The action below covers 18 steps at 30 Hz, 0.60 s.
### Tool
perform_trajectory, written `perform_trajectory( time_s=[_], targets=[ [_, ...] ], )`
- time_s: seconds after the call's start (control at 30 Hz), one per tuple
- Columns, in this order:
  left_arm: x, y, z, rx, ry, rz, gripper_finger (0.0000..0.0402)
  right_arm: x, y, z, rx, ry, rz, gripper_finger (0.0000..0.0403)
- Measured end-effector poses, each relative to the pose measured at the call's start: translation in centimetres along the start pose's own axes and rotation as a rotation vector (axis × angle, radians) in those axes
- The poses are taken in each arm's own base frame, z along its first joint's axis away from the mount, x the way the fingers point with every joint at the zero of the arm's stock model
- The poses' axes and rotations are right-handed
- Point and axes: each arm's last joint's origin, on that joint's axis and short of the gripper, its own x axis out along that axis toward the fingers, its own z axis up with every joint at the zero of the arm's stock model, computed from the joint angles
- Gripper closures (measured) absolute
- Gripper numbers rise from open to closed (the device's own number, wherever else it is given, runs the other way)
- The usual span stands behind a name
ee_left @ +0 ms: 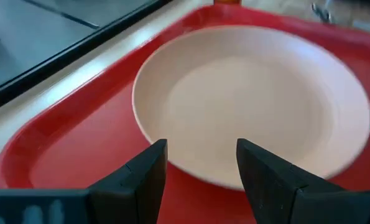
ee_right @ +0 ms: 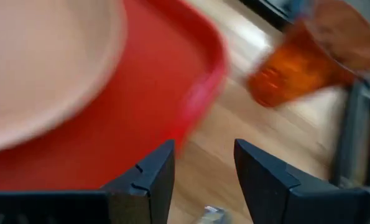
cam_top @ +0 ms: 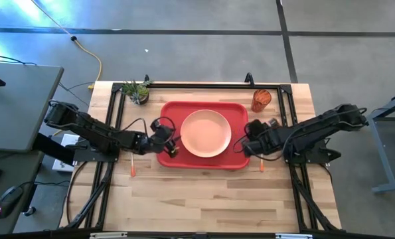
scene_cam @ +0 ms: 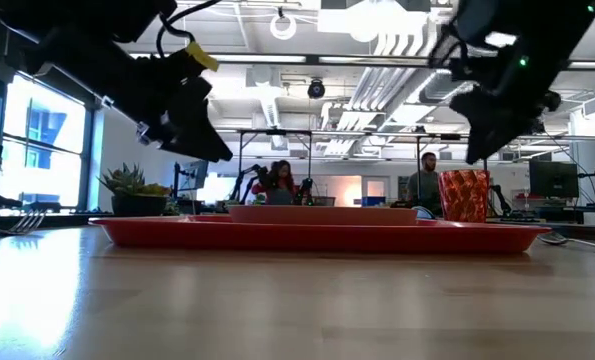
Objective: Pick and place plate/cup/fork/spoon on tray
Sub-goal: Put the orange spoon on the red serving tray
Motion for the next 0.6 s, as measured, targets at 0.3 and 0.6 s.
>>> perform_trajectory(
  time_s=[0.3,0.6],
  targets=[
    [-0.6,-1.0,0.1,-0.028,-0.020,-0.084,0.0218,3.4,-2.0,-3.8,0.163,0.269,-0.094,0.0247],
    [-0.7,-1.1,0.1,-0.020,-0.024,-0.086,0.0218,5.1,-2.5,-5.9,0.227,0.335,-0.089,0.0247]
  ],
)
